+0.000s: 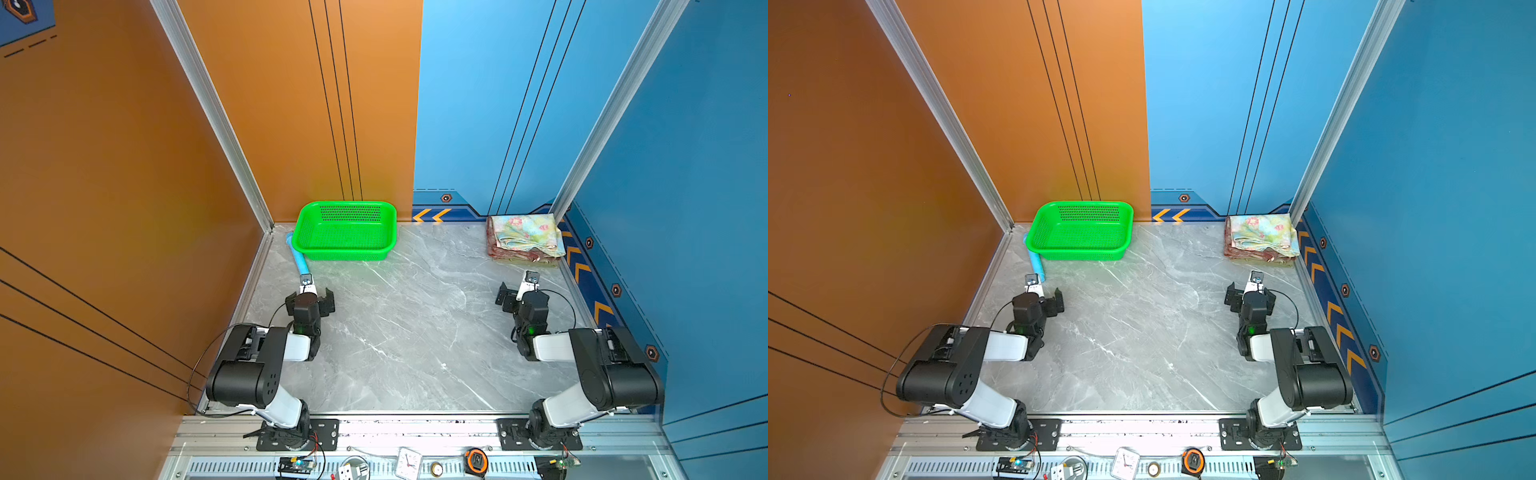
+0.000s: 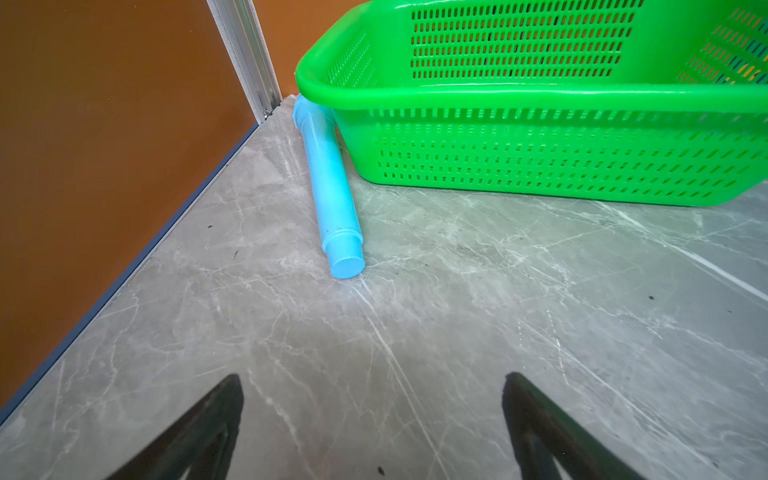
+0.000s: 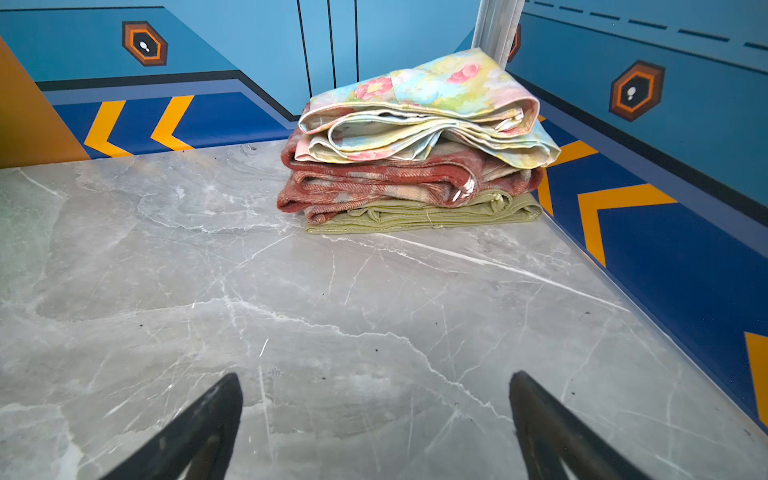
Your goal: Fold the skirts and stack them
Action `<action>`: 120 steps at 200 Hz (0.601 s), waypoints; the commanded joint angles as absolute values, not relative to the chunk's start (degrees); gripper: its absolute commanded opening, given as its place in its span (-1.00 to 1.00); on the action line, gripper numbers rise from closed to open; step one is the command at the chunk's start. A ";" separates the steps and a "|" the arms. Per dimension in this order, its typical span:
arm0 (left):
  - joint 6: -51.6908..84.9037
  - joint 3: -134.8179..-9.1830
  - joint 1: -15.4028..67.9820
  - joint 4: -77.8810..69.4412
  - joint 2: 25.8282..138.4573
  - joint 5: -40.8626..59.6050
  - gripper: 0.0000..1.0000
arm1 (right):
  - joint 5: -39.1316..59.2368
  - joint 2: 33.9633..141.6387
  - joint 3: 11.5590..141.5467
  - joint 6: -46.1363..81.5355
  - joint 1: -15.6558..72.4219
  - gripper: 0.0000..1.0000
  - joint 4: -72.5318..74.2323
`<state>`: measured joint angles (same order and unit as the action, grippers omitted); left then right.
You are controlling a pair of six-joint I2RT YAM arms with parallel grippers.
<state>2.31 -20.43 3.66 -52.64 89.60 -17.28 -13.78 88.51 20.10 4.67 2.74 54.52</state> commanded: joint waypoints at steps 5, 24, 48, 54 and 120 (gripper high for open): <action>0.80 -20.49 3.43 -55.46 89.73 -18.66 0.96 | -14.62 88.55 20.63 4.32 3.12 1.00 53.50; 0.63 -20.61 3.69 -55.54 89.74 -18.97 0.96 | -14.78 88.56 20.61 4.16 3.25 1.00 53.51; 0.32 -20.66 3.92 -55.50 89.78 -19.18 0.96 | -13.02 88.50 20.65 4.66 2.44 1.00 53.34; 0.13 -20.67 4.29 -55.61 89.80 -19.53 0.96 | -13.18 88.51 20.65 4.60 2.55 1.00 53.44; 0.18 -20.67 4.25 -55.55 89.80 -19.49 0.96 | -12.73 88.59 21.09 4.65 2.29 1.00 52.58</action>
<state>1.19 -20.43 3.84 -54.63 89.60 -18.06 -13.54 88.51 20.10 4.69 2.66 54.43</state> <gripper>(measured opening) 0.978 0.999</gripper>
